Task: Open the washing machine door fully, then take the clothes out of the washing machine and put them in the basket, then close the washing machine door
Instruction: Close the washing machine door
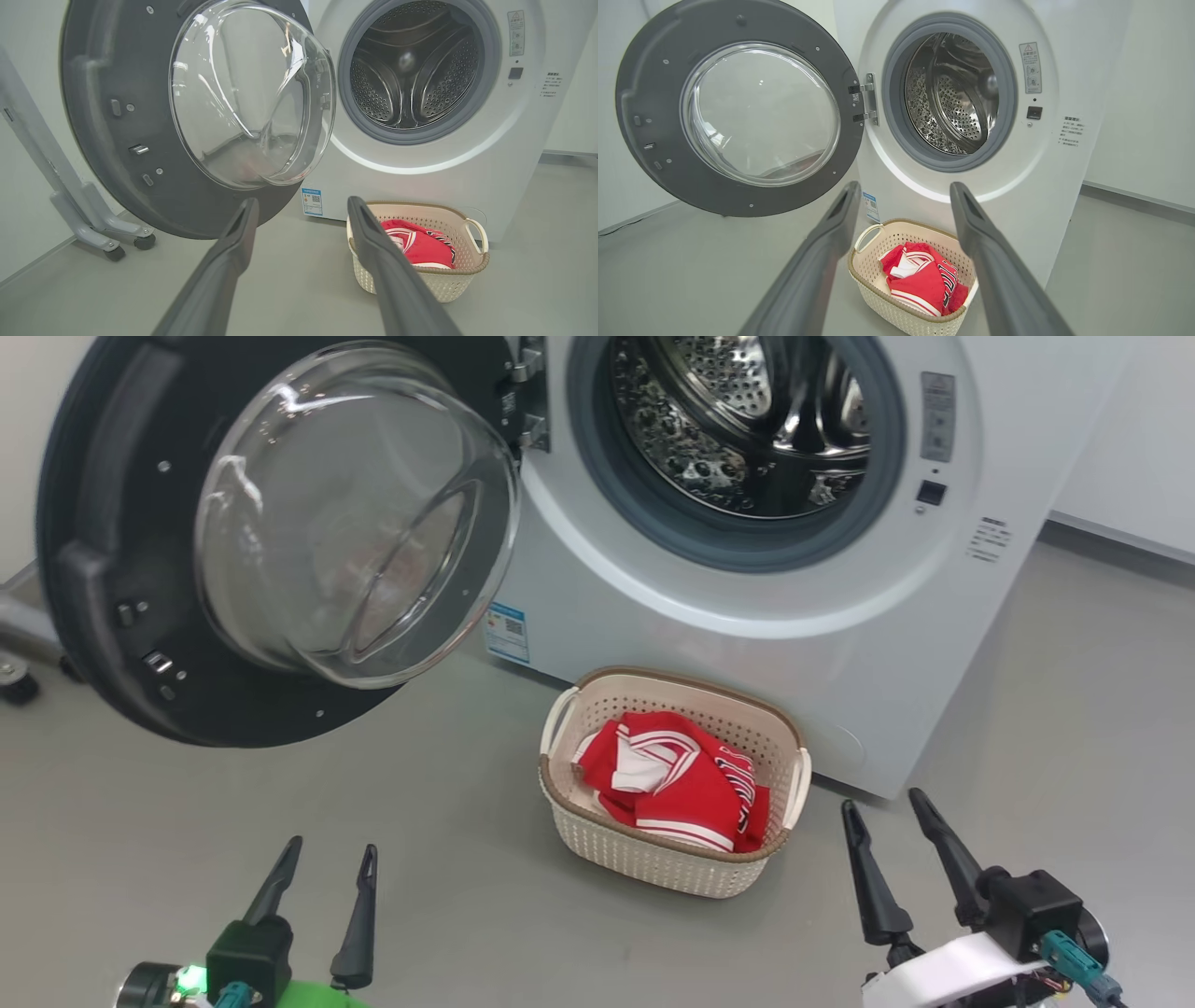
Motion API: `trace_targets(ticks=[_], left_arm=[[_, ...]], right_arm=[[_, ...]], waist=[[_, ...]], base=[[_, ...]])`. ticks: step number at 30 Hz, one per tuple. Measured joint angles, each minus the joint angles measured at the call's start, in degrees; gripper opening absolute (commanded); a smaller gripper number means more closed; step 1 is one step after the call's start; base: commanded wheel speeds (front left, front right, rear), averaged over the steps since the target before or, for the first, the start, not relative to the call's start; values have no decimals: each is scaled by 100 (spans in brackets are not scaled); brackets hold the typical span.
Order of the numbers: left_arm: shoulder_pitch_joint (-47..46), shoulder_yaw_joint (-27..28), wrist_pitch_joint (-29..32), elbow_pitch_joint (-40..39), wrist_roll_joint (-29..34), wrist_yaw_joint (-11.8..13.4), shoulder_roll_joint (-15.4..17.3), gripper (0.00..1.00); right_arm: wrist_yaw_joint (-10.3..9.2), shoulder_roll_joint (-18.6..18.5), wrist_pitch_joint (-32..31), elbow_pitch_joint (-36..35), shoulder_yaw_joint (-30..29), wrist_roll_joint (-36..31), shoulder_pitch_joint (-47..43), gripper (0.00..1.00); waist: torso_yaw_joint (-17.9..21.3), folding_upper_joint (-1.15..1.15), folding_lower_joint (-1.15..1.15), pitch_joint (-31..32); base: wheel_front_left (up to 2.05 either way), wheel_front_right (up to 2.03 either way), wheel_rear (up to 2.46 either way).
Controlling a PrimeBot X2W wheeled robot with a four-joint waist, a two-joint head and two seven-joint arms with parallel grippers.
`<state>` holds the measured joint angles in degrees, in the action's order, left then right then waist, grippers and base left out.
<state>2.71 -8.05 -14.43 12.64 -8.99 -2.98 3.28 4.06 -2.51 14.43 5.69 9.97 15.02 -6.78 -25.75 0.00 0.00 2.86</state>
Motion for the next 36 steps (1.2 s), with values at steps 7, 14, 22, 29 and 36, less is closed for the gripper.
trace_targets(ticks=[7,14,22,29,36], left_arm=[[108,133,-1,-145,-2,70,35,100],[220,234,-1,-281,-44,126,41,100],[337,272,-1,-404,-45,143,65,100],[384,292,0,-476,-45,169,70,100],[398,297,-1,-546,-45,170,71,100]], right_arm=[[58,5,0,134,215,0,181,100],[92,5,0,245,313,0,253,100],[94,5,0,327,360,1,292,100],[111,5,0,371,383,2,360,100],[111,5,0,400,390,5,398,100]], waist=[[-232,0,0,-10],[-248,0,0,0],[-269,0,0,-25],[-288,0,0,-54],[-297,0,0,-70]], base=[[0,0,0],[0,0,0],[0,0,0],[0,0,0],[0,0,0]])
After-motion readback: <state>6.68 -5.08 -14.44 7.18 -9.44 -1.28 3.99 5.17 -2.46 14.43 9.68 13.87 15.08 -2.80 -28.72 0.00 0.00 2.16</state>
